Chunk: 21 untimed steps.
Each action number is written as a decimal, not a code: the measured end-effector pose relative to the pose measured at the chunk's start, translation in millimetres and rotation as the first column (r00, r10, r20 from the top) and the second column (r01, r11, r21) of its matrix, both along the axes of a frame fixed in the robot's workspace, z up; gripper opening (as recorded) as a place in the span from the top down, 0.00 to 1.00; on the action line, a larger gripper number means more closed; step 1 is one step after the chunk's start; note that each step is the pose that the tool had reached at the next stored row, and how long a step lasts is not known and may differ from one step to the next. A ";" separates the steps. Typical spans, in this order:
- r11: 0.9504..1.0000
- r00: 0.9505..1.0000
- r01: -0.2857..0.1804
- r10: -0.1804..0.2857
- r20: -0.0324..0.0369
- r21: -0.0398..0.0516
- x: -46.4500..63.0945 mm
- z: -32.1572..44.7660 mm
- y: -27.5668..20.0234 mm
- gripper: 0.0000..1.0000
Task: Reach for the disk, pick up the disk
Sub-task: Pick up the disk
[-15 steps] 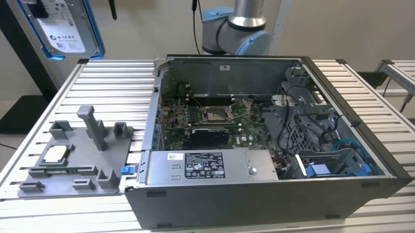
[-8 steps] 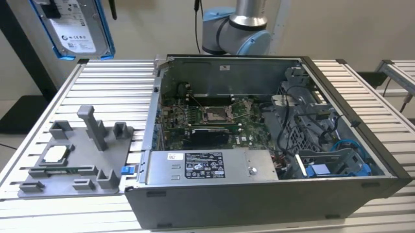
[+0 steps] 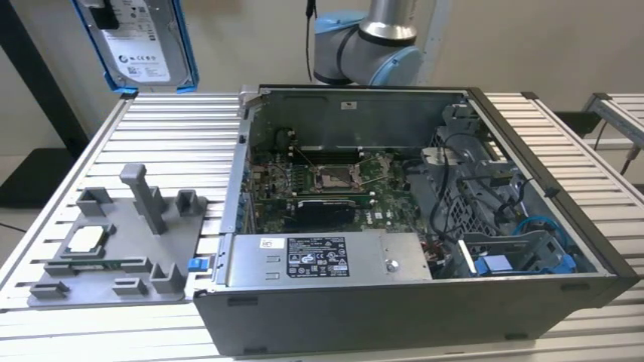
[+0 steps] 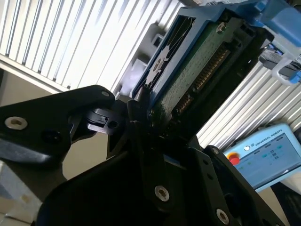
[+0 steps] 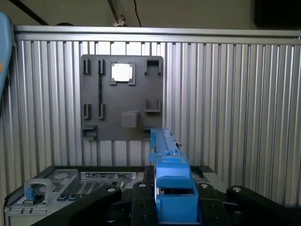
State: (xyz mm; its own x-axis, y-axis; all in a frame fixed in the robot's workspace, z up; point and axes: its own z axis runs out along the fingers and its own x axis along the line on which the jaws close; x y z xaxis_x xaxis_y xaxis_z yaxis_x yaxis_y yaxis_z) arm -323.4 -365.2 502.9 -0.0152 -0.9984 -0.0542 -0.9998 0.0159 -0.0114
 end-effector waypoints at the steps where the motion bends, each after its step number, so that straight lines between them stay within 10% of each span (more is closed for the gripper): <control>1: 1.000 1.000 0.000 0.000 0.000 0.000 3.3 0.0 0.0 1.00; 21: 1.000 1.000 0.000 0.000 0.000 0.000 82.1 -0.5 0.0 1.00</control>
